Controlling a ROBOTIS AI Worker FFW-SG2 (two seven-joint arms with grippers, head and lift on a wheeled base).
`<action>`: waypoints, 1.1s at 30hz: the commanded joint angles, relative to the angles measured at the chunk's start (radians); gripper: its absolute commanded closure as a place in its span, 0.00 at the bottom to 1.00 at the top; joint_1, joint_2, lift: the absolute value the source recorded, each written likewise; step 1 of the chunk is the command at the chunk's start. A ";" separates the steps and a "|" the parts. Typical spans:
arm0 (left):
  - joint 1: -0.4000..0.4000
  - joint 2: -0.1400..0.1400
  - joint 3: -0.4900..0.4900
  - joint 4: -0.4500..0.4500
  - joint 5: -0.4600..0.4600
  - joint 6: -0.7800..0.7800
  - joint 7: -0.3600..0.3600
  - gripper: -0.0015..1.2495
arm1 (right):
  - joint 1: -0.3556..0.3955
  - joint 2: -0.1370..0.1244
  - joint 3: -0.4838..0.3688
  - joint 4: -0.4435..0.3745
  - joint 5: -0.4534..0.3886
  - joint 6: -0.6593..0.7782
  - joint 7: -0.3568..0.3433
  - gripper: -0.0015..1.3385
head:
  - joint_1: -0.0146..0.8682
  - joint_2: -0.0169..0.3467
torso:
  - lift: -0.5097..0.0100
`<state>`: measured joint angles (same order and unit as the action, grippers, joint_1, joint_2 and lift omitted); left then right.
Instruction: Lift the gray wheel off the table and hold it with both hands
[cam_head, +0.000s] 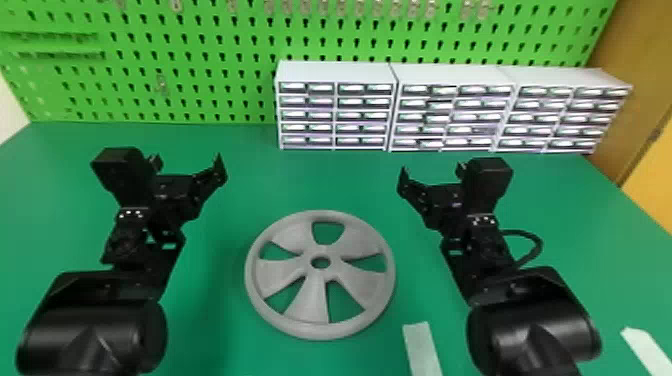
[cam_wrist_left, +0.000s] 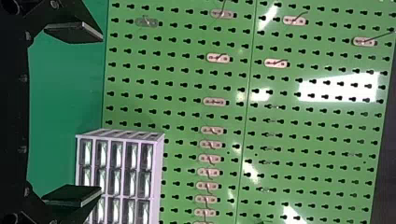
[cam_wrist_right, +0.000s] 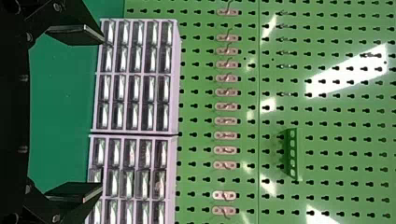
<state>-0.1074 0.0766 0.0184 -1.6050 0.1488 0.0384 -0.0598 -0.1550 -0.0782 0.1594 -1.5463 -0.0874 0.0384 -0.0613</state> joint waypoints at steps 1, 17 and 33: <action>0.000 0.000 0.000 -0.001 0.000 0.000 0.000 0.11 | -0.001 0.000 -0.001 -0.002 0.000 0.006 0.000 0.14 | 0.82 0.09 | 0.79; 0.000 0.000 0.000 0.000 0.000 0.000 0.000 0.11 | -0.006 0.000 0.000 -0.011 0.005 0.031 0.000 0.14 | 0.82 0.09 | 0.79; -0.002 0.000 0.002 0.000 -0.002 0.000 0.000 0.11 | -0.037 -0.003 0.009 -0.110 -0.046 0.318 -0.041 0.07 | 0.82 0.09 | 0.79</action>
<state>-0.1076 0.0767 0.0189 -1.6052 0.1476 0.0383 -0.0598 -0.1787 -0.0794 0.1628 -1.6145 -0.1071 0.2389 -0.0771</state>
